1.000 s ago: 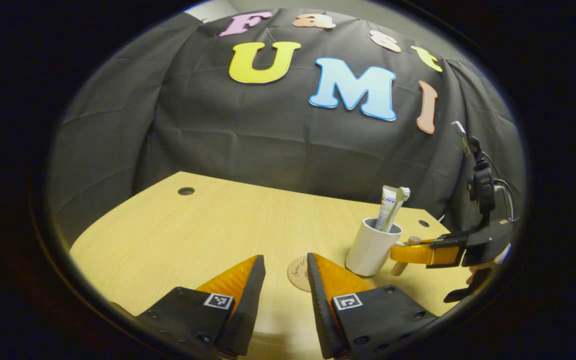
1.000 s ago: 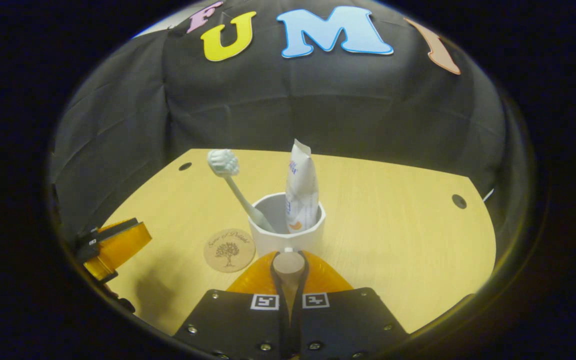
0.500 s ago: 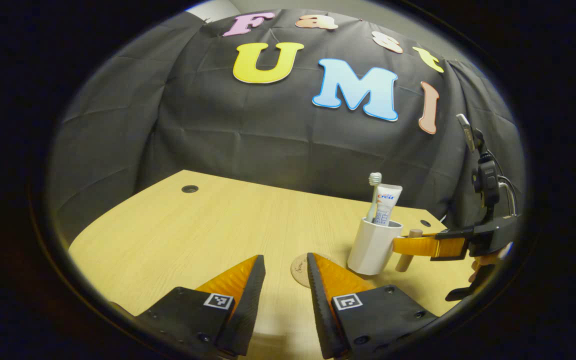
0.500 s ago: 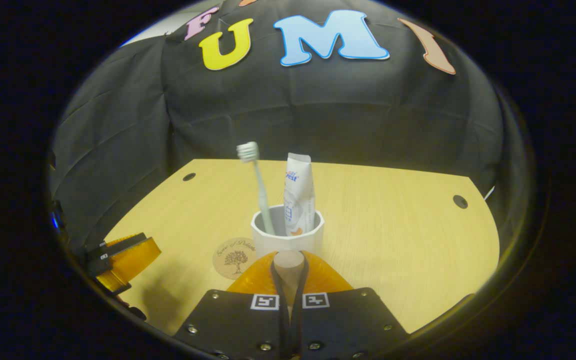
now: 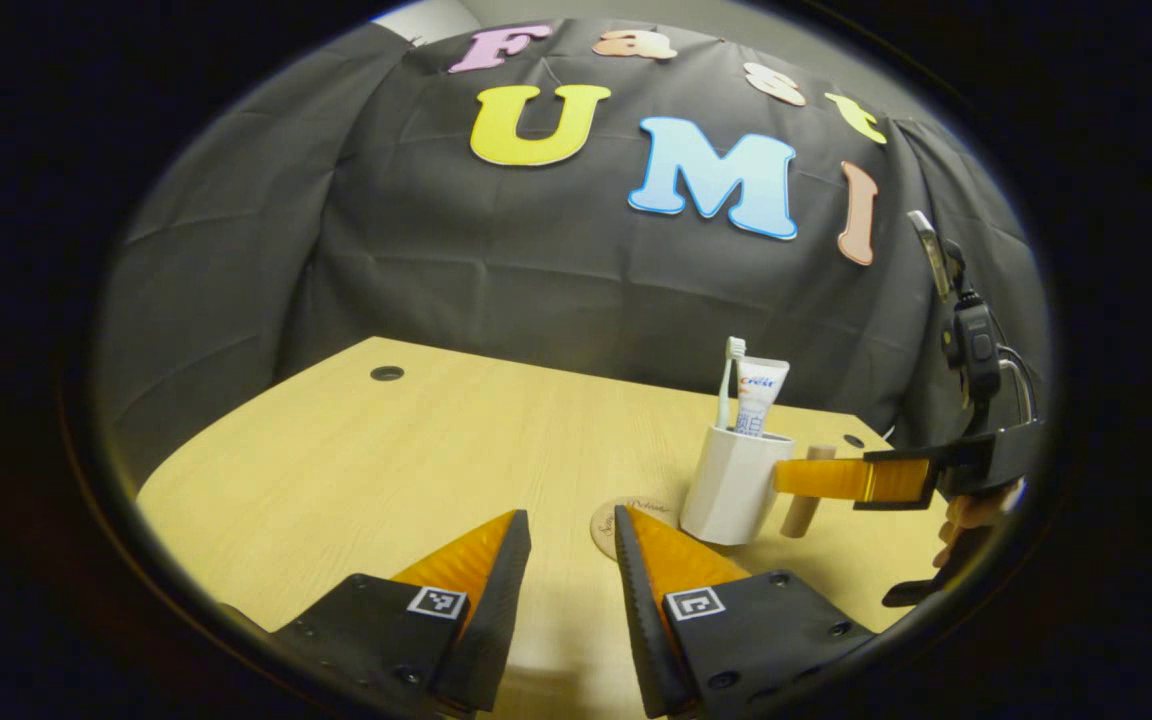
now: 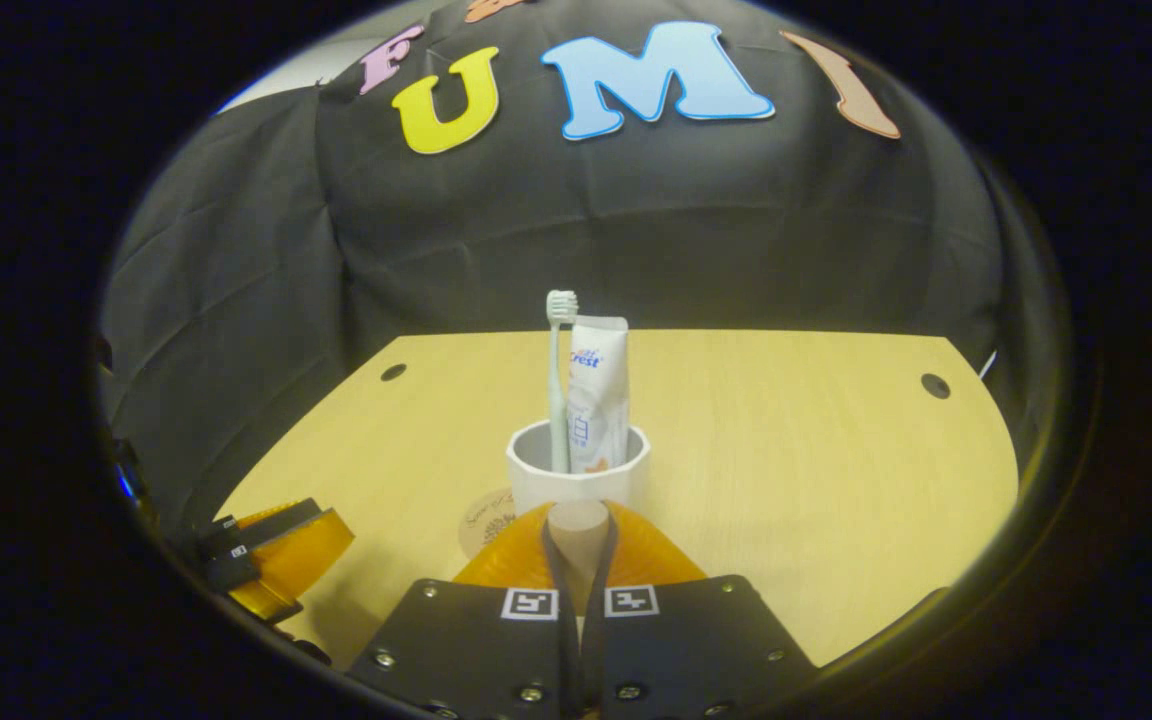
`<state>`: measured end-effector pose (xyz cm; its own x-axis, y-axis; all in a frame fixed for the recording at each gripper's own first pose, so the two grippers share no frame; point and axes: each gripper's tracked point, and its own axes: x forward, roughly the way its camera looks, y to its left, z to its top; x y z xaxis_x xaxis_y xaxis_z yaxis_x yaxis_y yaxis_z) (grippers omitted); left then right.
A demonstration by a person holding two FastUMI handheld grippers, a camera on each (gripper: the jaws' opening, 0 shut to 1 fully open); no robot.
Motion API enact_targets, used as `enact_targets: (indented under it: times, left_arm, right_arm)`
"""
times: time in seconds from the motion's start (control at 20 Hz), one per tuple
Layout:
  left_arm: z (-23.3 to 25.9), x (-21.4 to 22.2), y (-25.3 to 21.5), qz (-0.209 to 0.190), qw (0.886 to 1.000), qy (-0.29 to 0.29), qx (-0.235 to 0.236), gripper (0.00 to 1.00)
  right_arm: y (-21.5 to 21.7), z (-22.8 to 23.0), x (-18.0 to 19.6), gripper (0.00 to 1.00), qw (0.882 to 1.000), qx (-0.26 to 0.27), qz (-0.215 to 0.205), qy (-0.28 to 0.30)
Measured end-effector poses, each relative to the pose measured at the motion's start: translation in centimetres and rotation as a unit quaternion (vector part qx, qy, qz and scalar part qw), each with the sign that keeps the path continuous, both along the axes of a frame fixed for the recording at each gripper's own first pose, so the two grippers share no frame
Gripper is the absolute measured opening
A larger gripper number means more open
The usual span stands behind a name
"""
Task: Put the toothbrush and toothpaste on the desktop into the cup, then pick up the cup and place it on the coaster on the desktop.
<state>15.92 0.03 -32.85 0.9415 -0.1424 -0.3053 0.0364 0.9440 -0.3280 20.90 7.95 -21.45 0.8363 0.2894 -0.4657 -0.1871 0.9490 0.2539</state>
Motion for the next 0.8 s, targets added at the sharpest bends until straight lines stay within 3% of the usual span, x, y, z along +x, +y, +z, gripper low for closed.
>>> enact_targets:
  times: [0.05, 0.15, 0.6, 0.65, 0.8]
  left_arm:
    - [-0.1, -0.1, 0.0, 0.000, 1.000, 0.000, 0.000, 0.51]
    - [-0.4, -0.1, 0.2, -0.001, 1.000, 0.001, 0.002, 0.65]
    - [-1.1, -0.6, 1.9, 0.004, 1.000, 0.003, 0.005, 0.58]
    - [-1.2, -0.6, 1.9, 0.003, 1.000, 0.003, 0.005, 0.51]
    - [-1.0, -0.6, 2.0, 0.002, 1.000, -0.001, 0.004, 0.51]
  right_arm:
    - [0.7, 0.0, -0.2, 0.02, 1.000, 0.002, 0.001, 0.000]
    - [1.1, 0.2, -0.3, 0.02, 1.000, -0.011, -0.007, -0.010]
    - [1.0, 1.5, 0.0, 0.02, 0.999, -0.009, -0.030, -0.032]
    - [1.1, 1.6, 0.0, 0.02, 0.999, -0.011, -0.030, -0.033]
    - [1.0, 2.2, 0.0, 0.02, 0.998, -0.021, -0.031, -0.052]
